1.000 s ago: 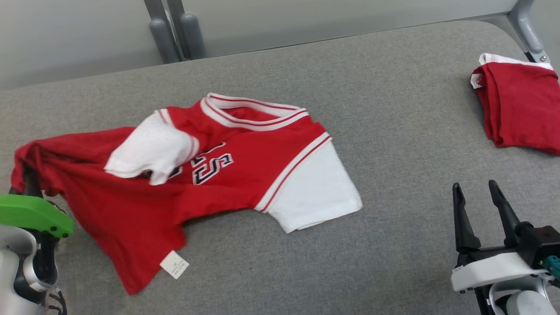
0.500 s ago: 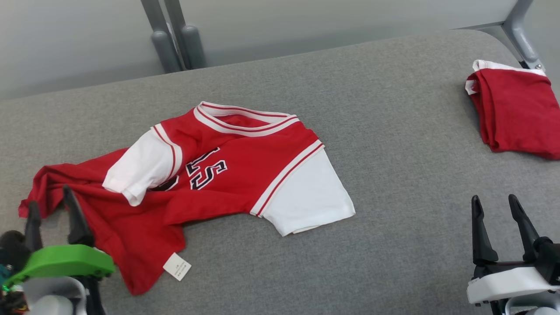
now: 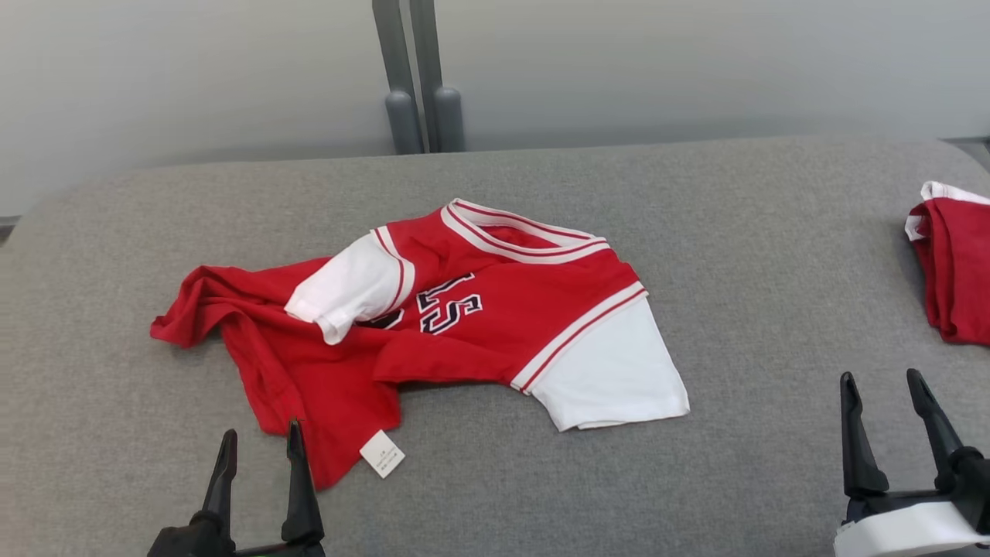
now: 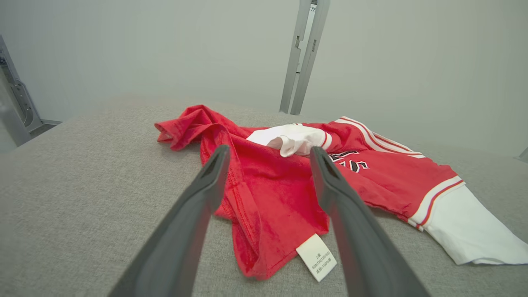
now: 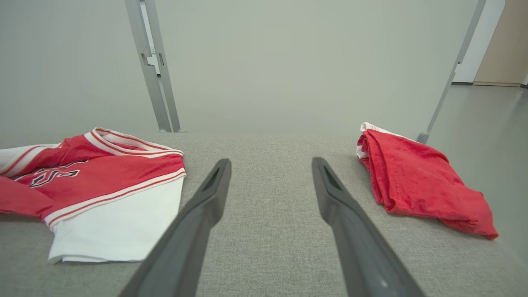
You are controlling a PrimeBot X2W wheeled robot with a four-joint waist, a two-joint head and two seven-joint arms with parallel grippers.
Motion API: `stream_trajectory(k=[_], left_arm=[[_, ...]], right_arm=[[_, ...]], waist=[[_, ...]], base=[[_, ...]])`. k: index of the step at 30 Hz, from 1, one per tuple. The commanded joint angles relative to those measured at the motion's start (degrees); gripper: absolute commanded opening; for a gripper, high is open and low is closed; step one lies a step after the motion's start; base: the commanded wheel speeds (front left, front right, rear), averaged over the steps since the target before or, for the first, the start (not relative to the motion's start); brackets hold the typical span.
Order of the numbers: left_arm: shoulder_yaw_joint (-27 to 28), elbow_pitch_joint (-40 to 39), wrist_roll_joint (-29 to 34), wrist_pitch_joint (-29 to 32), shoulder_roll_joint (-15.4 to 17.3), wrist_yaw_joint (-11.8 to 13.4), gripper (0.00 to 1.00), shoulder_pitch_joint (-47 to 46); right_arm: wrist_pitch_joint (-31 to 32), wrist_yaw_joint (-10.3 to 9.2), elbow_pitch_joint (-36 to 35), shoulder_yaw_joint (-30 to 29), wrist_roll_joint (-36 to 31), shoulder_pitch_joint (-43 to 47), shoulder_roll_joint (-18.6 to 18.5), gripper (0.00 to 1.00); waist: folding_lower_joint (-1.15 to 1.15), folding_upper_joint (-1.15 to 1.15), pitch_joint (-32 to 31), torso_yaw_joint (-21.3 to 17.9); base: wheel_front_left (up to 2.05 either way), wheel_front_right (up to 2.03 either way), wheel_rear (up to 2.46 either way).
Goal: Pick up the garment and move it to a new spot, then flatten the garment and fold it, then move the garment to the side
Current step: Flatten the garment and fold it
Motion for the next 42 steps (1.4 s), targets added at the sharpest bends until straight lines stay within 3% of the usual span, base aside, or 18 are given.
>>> stream_trajectory(k=[1, 9, 14, 23, 28, 31, 34, 42], left_arm=[[1.0, -0.2, 1.4, -0.15, -0.3, -0.82, 1.0, 1.23], [3.46, 0.62, 6.31, -0.16, -1.67, -6.05, 1.0, 2.59], [2.92, 3.24, 5.73, -0.15, -1.74, -9.5, 1.0, 2.1], [3.66, 5.14, 5.94, -0.16, -1.73, -11.24, 1.0, 1.17], [3.22, 5.96, 6.54, -0.16, -1.73, -11.03, 1.0, 0.97], [1.96, 7.21, 5.96, -0.15, -1.74, -10.07, 1.0, 0.46], [-1.0, 11.62, 6.73, 1.36, -1.75, -9.84, 1.0, -1.16], [-5.35, 21.27, 6.55, 12.62, -1.64, -8.59, 1.0, -12.07]], right_arm=[[-0.18, -0.02, 0.14, 0.32, -0.48, 0.87, 0.13, 1.0], [-0.18, -0.02, 2.05, 1.31, -1.3, 1.47, 1.19, 1.0], [-0.18, -0.02, 3.23, 2.34, -1.43, 1.1, 1.42, 1.0], [-0.18, -0.02, 4.11, 2.72, -0.82, 0.72, 1.95, 1.0], [-0.18, -0.02, 4.49, 2.63, -1.2, 0.18, 2.24, 1.0], [-0.18, -0.01, 6.14, 5.51, -1.16, -1.44, 2.31, 1.0], [4.72, -0.01, 9.66, 9.77, -1.99, -4.68, 0.91, 1.0], [24.72, -0.04, 18.66, 19.19, -2.74, -18.94, -1.74, 1.0]], waist=[[0.0, 0.0, -3.41, 3.01], [0.0, 0.0, -5.76, 4.26], [0.0, 0.0, -6.25, 3.82], [0.0, 0.0, -6.12, 2.29], [0.0, 0.0, -5.89, 2.26], [0.0, 0.0, -5.17, 2.61], [0.0, 0.0, -3.94, 3.12], [0.0, 0.0, 4.07, 5.16]], base=[[0.0, 0.0, 0.0], [0.0, 0.0, 0.0], [0.0, 0.0, 0.0], [0.0, 0.0, 0.0], [0.0, 0.0, 0.0], [0.0, 0.0, 0.0], [0.0, 0.0, 0.0], [0.0, 0.0, 0.0]])
